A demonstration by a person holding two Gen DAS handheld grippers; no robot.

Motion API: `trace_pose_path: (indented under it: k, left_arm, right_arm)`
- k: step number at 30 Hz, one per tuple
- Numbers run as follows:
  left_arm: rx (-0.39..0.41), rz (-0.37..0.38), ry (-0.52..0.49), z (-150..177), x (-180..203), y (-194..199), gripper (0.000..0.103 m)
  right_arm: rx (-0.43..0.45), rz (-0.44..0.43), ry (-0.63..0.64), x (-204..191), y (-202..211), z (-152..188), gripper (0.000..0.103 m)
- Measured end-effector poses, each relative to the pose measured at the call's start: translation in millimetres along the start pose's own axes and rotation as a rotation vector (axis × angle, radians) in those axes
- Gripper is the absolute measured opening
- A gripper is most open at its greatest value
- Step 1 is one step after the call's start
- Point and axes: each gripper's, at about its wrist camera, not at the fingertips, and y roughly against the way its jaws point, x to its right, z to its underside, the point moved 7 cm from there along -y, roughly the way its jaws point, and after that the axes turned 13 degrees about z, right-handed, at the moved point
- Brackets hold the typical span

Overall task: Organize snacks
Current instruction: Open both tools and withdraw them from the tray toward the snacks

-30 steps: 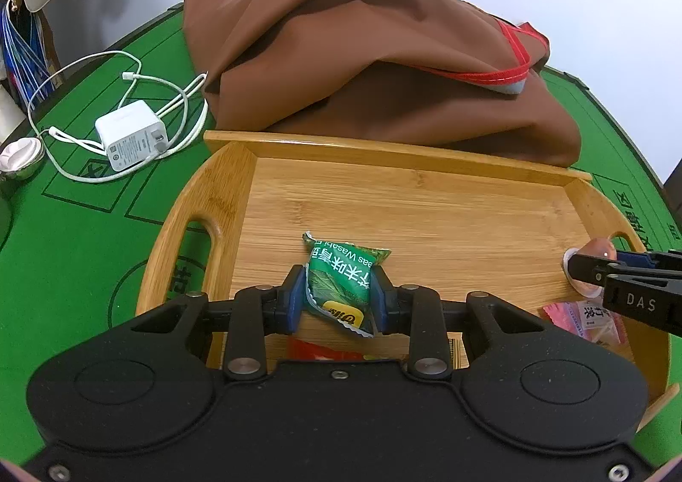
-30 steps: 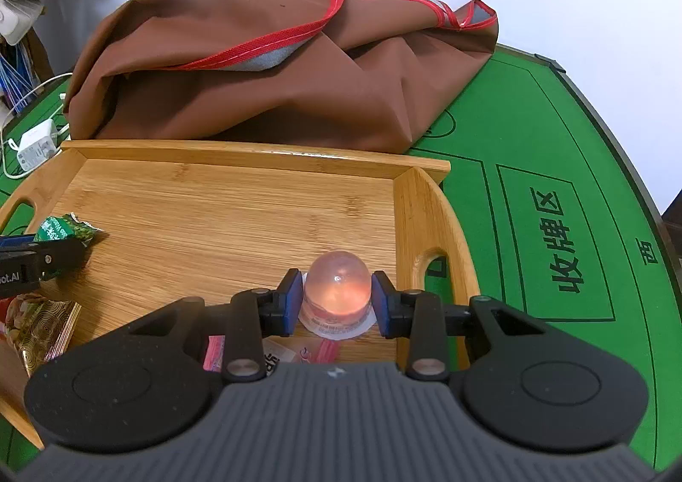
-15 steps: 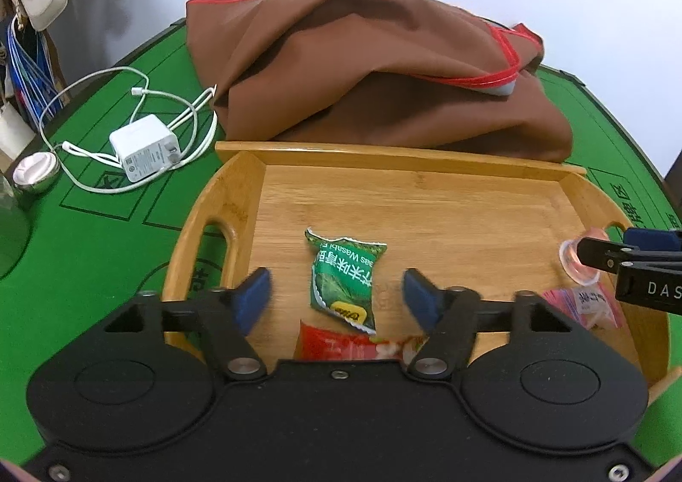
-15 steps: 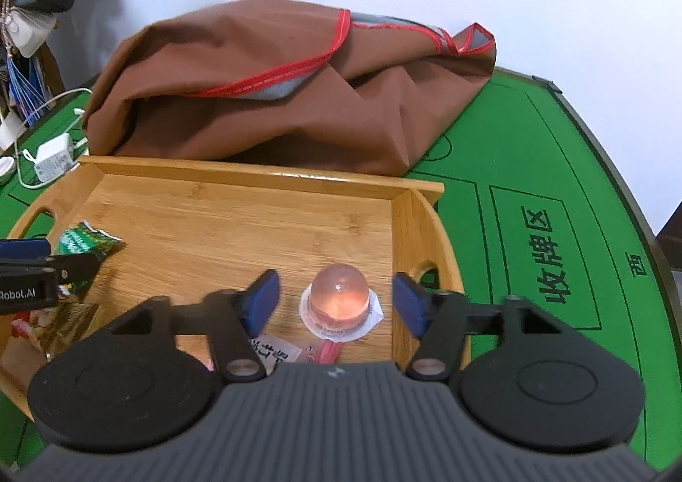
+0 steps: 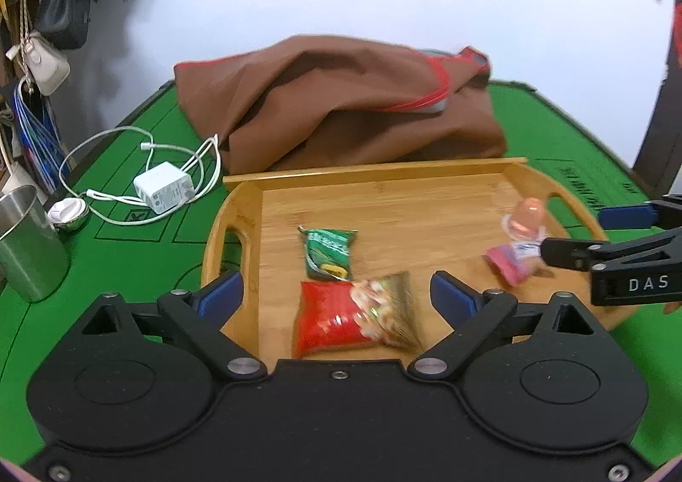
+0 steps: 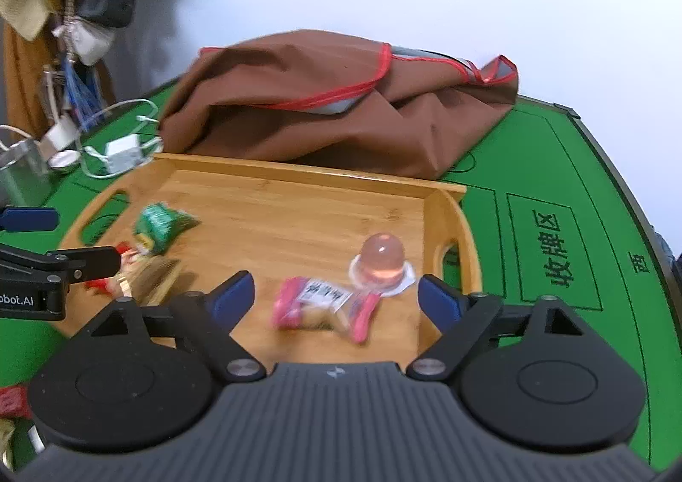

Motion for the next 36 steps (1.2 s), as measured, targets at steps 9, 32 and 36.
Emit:
trace_pose_path:
  k: [9,32,36]
  left_arm:
    - [0.069,0.023,-0.062,35,21,54,0.101]
    - [0.088,0.020,-0.025,123,41,102,0.103]
    - [0.082,-0.005,-0.011,134,40,109,0.103]
  right_arm:
    - [0.045,-0.047,0.033,-6,42,38,0.103]
    - [0.052,-0.074,-0.037,-6,95,121,0.103]
    - [0.041,-0.072,-0.022,-12,102,135,0.103]
